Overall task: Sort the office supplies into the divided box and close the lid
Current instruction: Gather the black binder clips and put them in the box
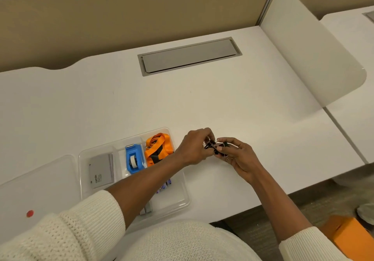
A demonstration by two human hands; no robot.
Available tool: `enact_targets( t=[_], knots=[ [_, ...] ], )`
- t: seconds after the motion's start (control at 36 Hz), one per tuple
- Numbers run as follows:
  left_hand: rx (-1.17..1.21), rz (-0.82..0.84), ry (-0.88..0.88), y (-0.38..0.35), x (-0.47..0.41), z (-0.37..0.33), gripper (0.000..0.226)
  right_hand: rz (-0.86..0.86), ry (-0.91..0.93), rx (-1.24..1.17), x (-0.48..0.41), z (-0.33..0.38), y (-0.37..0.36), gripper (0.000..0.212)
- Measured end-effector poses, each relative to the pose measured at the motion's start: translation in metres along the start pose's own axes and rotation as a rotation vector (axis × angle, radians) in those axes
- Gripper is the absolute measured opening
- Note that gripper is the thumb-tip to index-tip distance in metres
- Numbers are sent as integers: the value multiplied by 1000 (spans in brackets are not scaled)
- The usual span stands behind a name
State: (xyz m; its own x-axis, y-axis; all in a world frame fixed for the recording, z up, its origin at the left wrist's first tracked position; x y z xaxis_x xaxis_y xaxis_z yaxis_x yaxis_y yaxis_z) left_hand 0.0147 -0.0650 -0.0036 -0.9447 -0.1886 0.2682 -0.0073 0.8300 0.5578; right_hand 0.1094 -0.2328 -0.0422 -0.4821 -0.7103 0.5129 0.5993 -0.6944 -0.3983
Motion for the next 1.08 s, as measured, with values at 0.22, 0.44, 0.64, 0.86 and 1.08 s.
enact_targets(
  t=[0.22, 0.44, 0.64, 0.86, 1.08],
  knots=[
    [171, -153, 53, 25, 24, -1, 19, 106, 8, 100, -1, 31, -24, 38],
    [342, -391, 167, 78, 101, 13, 19, 213, 1, 192, -3, 44, -78, 33],
    [72, -525, 329, 103, 205, 54, 23, 380, -98, 332, -2, 16, -161, 29],
    [-139, -434, 467, 74, 289, 103, 26, 524, -225, 460, 8, -42, -243, 25],
    [-466, -243, 439, 51, 294, 122, 20, 472, -227, 576, 15, -78, -274, 25]
  ],
)
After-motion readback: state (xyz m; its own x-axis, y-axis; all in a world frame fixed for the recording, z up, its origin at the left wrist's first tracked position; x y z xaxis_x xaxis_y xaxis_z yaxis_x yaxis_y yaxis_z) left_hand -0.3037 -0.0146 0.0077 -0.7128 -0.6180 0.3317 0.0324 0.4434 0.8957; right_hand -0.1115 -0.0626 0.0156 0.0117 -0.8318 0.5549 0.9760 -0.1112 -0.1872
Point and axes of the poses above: each hand's wrist, its own x-axis away from the middle knuckle, its own y-axis out of the back of the hand, z = x × y, the point moved 2 cm from there along -x, towards the middle knuckle, and after that the axes turned 5 degrees about z, right-handed, at the moved point
